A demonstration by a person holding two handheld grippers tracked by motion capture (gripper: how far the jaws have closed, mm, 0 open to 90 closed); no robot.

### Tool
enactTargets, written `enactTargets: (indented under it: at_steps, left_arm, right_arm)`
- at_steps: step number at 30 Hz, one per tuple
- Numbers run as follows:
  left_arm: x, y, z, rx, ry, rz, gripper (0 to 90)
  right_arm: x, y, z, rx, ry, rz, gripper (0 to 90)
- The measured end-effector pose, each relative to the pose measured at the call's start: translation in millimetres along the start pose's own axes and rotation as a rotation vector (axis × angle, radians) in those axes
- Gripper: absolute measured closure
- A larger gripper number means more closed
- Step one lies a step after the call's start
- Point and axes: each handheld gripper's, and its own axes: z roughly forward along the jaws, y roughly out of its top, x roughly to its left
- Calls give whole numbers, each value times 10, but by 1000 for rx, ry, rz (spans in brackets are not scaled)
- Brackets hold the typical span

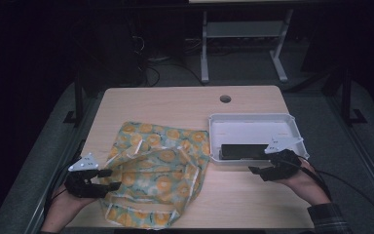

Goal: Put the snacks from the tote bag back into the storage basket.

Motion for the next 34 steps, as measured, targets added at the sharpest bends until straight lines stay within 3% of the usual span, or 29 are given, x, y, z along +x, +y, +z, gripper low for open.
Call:
enactTargets:
  at_steps: [5, 20, 25, 34]
  left_arm:
    - [40, -122, -101, -10, 26, -32, 367]
    - [256, -456, -287, 4, 118, -113, 335]
    - [326, -552, -289, 21, 127, -139, 335]
    - [319, -544, -260, 31, 127, -130, 335]
  right_arm:
    - [83, -111, -22, 9, -5, -8, 326]
    - [203, -529, -47, 42, -4, 56, 271]
    - [168, -553, -25, 60, -6, 63, 271]
    - [157, -558, -29, 58, -8, 64, 270]
